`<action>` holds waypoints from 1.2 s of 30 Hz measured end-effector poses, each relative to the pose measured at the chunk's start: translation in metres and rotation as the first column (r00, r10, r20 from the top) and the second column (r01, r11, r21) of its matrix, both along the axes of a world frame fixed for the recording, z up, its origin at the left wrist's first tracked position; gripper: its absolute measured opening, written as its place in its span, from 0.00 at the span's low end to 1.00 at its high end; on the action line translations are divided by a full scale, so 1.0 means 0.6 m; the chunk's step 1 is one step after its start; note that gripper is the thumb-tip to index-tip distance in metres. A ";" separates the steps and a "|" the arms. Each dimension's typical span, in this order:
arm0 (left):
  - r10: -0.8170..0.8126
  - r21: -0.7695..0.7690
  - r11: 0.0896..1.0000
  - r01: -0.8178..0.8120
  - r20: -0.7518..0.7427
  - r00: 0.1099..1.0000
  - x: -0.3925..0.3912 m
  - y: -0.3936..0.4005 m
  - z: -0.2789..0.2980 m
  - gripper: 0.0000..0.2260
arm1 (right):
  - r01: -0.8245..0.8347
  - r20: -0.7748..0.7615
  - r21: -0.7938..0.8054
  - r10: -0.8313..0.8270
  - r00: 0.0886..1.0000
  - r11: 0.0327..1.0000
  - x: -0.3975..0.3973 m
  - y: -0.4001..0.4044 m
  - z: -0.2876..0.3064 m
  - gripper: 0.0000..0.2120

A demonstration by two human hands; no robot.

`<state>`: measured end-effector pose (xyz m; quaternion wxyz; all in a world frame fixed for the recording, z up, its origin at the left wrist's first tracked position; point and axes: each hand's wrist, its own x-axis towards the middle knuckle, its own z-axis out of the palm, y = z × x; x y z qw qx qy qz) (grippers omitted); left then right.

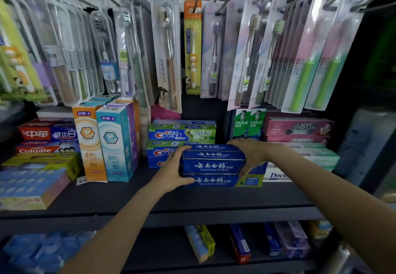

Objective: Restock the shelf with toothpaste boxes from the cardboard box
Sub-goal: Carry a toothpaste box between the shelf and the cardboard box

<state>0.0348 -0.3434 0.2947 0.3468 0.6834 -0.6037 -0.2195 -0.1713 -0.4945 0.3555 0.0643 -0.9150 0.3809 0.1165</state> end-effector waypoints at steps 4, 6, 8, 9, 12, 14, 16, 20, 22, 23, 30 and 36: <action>0.007 0.000 1.000 -0.007 -0.115 0.993 0.010 -0.003 -0.010 0.39 | -0.002 0.077 0.026 0.000 0.997 1.000 -0.009 0.015 -0.002 0.55; -0.003 0.000 1.000 0.003 -0.152 0.988 0.012 -0.001 -0.011 0.38 | 0.009 0.234 -0.033 -0.001 0.972 0.999 -0.033 0.042 -0.013 0.51; -0.014 -0.006 1.000 0.013 -0.172 0.985 0.012 -0.001 -0.012 0.38 | 0.124 0.516 -0.157 -0.026 0.856 0.980 -0.069 0.072 -0.038 0.39; -0.015 -0.011 1.000 0.013 -0.180 0.984 0.012 -0.002 -0.013 0.37 | 0.241 0.672 -0.189 -0.053 0.739 0.952 -0.086 0.090 -0.055 0.30; 0.010 -0.023 1.000 -0.015 -0.235 0.972 0.010 -0.003 -0.015 0.39 | 0.532 0.888 -0.009 -0.237 0.394 0.847 -0.118 0.128 -0.110 0.13; 0.039 -0.020 0.999 -0.047 -0.279 0.959 0.005 -0.002 -0.015 0.40 | 0.562 0.860 0.095 -0.352 0.369 0.821 -0.125 0.129 -0.137 0.13; 0.063 -0.007 0.998 -0.069 -0.328 0.942 0.003 0.000 -0.016 0.42 | 0.529 0.819 0.163 -0.412 0.398 0.833 -0.121 0.126 -0.150 0.14; 0.091 0.073 0.995 -0.069 -0.346 0.934 0.002 0.008 -0.020 0.41 | 0.493 0.770 0.315 -0.522 0.368 0.811 -0.096 0.127 -0.159 0.17; 0.106 0.108 0.992 -0.073 -0.347 0.932 0.001 0.012 -0.021 0.39 | 0.490 0.763 0.377 -0.563 0.317 0.786 -0.088 0.132 -0.158 0.18; 0.110 0.114 0.991 -0.075 -0.345 0.932 0.003 0.013 -0.022 0.38 | 0.492 0.761 0.394 -0.576 0.299 0.776 -0.086 0.133 -0.155 0.17; 0.130 0.169 0.982 -0.084 -0.280 0.951 0.038 0.026 -0.016 0.43 | 0.471 0.732 0.410 -0.590 0.341 0.781 -0.078 0.143 -0.148 0.16; 0.122 0.217 0.974 -0.066 -0.255 0.959 0.098 0.063 -0.004 0.45 | 0.240 0.768 0.491 -0.546 0.335 0.838 -0.046 0.142 -0.131 0.40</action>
